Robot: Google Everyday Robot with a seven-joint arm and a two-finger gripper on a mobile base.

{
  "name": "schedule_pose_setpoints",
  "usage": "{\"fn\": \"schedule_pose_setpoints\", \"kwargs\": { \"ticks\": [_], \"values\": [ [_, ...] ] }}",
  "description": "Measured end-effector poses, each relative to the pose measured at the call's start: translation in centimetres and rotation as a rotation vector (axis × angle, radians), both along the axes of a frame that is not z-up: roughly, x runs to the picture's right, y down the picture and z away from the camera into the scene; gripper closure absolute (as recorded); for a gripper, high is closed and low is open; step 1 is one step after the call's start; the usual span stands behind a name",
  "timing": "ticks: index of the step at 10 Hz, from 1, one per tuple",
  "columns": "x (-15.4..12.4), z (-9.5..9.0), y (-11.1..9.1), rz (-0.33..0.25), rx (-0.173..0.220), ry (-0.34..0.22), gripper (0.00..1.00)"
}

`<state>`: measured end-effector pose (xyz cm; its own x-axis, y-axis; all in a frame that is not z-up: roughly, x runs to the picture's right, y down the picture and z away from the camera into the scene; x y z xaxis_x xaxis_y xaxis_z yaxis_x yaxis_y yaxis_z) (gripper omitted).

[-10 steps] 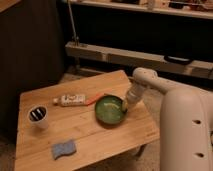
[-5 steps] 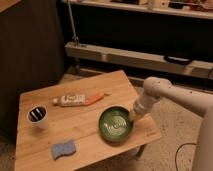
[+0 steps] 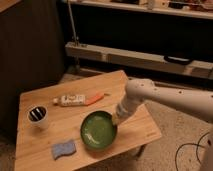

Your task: Drag the ceramic bowl in a circle

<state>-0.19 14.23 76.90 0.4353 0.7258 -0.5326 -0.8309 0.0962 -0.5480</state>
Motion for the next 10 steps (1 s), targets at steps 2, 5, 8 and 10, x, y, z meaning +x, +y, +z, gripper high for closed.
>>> {"fn": "schedule_pose_setpoints", "kwargs": {
  "ticks": [2, 5, 8, 10],
  "values": [
    [-3.4, 2.1, -2.0, -0.023, -0.001, 0.001, 0.80],
    [-3.5, 7.2, -4.3, -0.014, -0.050, 0.061, 0.80],
    [0.0, 10.6, -3.8, 0.011, -0.115, 0.133, 0.80],
    [5.1, 11.7, -2.4, 0.048, -0.149, 0.189, 0.80]
  ]
}}
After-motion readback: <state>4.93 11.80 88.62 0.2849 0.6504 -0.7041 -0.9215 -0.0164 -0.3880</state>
